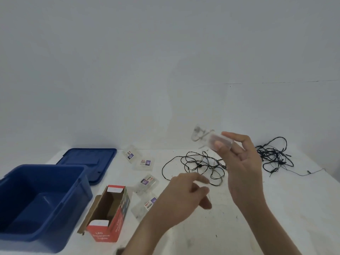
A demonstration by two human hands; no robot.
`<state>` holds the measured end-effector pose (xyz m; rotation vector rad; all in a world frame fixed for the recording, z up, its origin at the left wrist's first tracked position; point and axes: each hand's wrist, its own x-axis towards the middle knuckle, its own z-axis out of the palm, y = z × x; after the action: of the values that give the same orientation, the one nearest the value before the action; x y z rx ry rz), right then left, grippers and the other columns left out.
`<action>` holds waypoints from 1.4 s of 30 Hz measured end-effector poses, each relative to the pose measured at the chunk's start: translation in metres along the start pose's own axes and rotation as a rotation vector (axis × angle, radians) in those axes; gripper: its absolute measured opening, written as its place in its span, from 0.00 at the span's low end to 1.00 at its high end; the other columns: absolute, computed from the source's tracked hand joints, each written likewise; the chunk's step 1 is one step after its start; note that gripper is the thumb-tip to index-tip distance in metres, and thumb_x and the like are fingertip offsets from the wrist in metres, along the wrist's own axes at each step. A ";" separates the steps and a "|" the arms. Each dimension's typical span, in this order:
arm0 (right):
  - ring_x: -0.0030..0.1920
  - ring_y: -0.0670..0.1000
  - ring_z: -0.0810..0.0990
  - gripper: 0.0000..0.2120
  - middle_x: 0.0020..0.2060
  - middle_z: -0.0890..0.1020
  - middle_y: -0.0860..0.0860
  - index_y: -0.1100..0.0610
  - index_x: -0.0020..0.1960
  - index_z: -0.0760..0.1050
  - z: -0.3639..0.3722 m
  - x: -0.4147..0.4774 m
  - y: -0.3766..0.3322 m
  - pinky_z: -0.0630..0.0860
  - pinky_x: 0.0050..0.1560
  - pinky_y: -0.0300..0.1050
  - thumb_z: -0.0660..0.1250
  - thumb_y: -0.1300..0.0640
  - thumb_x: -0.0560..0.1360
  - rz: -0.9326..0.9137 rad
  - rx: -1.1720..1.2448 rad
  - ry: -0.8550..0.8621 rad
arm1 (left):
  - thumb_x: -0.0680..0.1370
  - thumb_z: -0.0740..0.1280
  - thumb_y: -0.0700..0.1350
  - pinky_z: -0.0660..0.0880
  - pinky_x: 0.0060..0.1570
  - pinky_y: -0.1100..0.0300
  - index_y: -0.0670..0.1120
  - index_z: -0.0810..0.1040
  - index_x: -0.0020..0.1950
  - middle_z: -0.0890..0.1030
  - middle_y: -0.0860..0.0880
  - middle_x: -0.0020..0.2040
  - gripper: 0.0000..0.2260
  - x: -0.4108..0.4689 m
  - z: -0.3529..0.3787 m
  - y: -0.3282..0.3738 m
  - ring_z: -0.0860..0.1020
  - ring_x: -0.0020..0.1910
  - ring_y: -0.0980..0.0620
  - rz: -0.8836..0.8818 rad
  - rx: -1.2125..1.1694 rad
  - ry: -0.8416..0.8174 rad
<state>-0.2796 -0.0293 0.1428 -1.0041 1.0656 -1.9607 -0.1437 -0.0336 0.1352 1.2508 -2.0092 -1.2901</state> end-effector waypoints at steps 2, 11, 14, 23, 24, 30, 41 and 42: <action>0.50 0.53 0.83 0.09 0.44 0.85 0.56 0.54 0.49 0.75 -0.002 0.004 0.001 0.77 0.52 0.40 0.69 0.64 0.71 -0.010 0.020 0.013 | 0.80 0.60 0.43 0.78 0.44 0.57 0.44 0.79 0.50 0.83 0.48 0.35 0.09 -0.001 -0.002 -0.003 0.81 0.35 0.51 -0.038 -0.129 -0.073; 0.34 0.44 0.76 0.08 0.32 0.78 0.42 0.51 0.48 0.77 -0.010 0.011 0.018 0.74 0.38 0.38 0.69 0.63 0.72 -0.105 -0.847 -0.358 | 0.80 0.59 0.52 0.71 0.45 0.60 0.54 0.79 0.51 0.78 0.56 0.41 0.10 -0.001 -0.045 0.012 0.71 0.36 0.59 0.267 0.632 0.241; 0.37 0.46 0.79 0.10 0.36 0.82 0.53 0.51 0.45 0.79 -0.010 0.005 0.012 0.76 0.43 0.38 0.72 0.65 0.70 0.169 -0.585 -0.643 | 0.80 0.59 0.52 0.71 0.45 0.59 0.54 0.79 0.50 0.78 0.56 0.42 0.09 0.003 -0.059 0.015 0.72 0.38 0.57 0.351 0.679 0.312; 0.41 0.54 0.84 0.20 0.39 0.84 0.57 0.59 0.44 0.82 -0.006 0.004 0.003 0.80 0.42 0.41 0.81 0.57 0.53 0.402 0.291 -0.430 | 0.77 0.64 0.36 0.72 0.32 0.67 0.45 0.82 0.44 0.76 0.50 0.30 0.09 0.013 -0.056 -0.017 0.72 0.26 0.56 0.179 -0.335 0.092; 0.42 0.53 0.84 0.19 0.40 0.84 0.57 0.61 0.45 0.80 -0.002 0.003 0.002 0.80 0.42 0.41 0.79 0.59 0.55 0.401 0.329 -0.371 | 0.77 0.64 0.37 0.73 0.33 0.66 0.46 0.82 0.44 0.76 0.50 0.30 0.09 0.012 -0.051 -0.018 0.74 0.28 0.56 0.164 -0.375 0.062; 0.47 0.53 0.83 0.12 0.42 0.85 0.56 0.61 0.49 0.75 0.007 0.004 -0.001 0.80 0.51 0.43 0.70 0.64 0.66 0.234 0.286 -0.066 | 0.79 0.62 0.38 0.72 0.25 0.64 0.50 0.78 0.61 0.82 0.50 0.39 0.13 0.003 -0.027 -0.014 0.78 0.26 0.54 0.056 -0.208 0.037; 0.37 0.47 0.81 0.11 0.38 0.84 0.49 0.52 0.46 0.80 -0.007 -0.004 0.007 0.76 0.40 0.32 0.73 0.66 0.68 -0.013 -0.430 -0.340 | 0.75 0.63 0.47 0.75 0.31 0.56 0.51 0.80 0.42 0.78 0.54 0.34 0.07 -0.002 -0.046 0.026 0.74 0.34 0.53 0.639 0.803 0.496; 0.39 0.49 0.82 0.11 0.39 0.85 0.51 0.53 0.47 0.80 -0.010 -0.004 0.004 0.77 0.42 0.35 0.73 0.66 0.67 0.056 -0.367 -0.404 | 0.76 0.63 0.49 0.73 0.37 0.59 0.52 0.81 0.43 0.79 0.54 0.37 0.08 0.001 -0.053 0.032 0.72 0.36 0.56 0.577 0.700 0.460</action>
<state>-0.2857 -0.0240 0.1341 -1.4748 1.2204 -1.4557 -0.1200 -0.0550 0.1881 0.9718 -2.2684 -0.0083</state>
